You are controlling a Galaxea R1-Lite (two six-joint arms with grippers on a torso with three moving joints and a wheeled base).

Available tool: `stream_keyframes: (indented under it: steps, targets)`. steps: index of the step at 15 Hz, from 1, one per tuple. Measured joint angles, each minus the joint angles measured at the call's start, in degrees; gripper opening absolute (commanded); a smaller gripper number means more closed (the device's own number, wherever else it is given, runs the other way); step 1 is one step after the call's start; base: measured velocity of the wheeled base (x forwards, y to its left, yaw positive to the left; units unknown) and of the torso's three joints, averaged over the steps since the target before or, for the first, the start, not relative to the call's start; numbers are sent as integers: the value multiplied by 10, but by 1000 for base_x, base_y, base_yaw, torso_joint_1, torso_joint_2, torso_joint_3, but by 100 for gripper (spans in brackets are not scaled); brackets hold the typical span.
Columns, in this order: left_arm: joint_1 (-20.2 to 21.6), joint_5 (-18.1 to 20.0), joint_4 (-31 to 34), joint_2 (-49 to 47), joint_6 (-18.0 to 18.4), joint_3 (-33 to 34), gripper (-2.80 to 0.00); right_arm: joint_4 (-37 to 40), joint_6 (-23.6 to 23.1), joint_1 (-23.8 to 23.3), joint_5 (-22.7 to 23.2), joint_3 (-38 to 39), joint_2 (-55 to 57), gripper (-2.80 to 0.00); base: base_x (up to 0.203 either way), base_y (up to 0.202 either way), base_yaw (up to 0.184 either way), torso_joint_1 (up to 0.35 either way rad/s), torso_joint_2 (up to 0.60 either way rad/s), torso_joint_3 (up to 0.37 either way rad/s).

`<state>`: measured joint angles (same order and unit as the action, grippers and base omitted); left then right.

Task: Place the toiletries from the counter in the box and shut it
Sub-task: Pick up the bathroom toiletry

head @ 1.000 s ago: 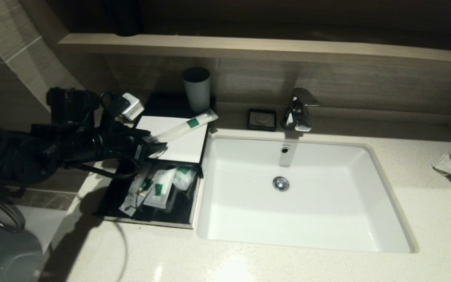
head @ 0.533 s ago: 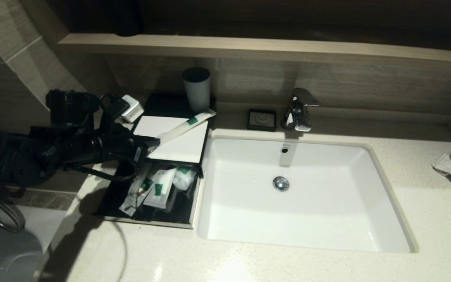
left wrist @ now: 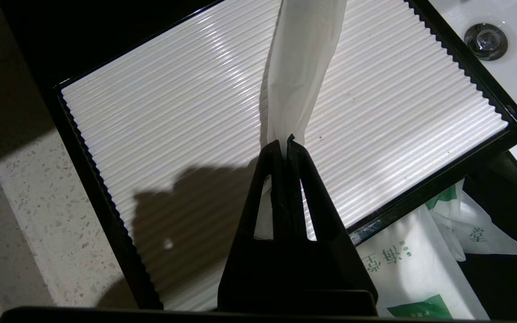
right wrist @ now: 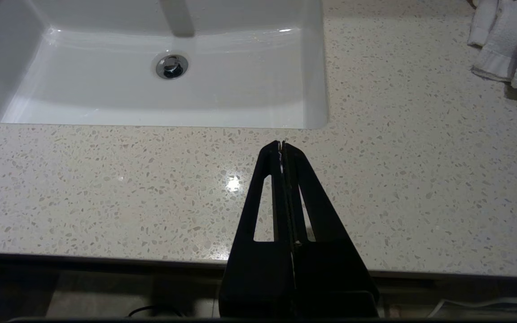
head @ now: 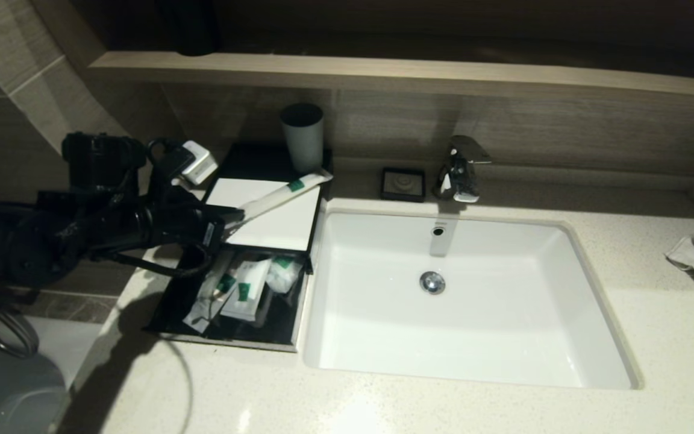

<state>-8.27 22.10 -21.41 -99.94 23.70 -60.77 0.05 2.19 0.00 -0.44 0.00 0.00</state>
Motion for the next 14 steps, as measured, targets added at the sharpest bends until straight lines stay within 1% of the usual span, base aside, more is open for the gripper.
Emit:
stream_keyframes:
  steps: [10, 14]
  targets:
    - [-1, 5, 7, 64, -6, 25, -280, 0, 0, 0, 0, 0, 0, -280, 0, 0, 0, 0, 0, 0]
    - [-1, 5, 53, 110, -34, 54, -280, 0, 0, 0, 0, 0, 0, -280, 0, 0, 0, 0, 0, 0]
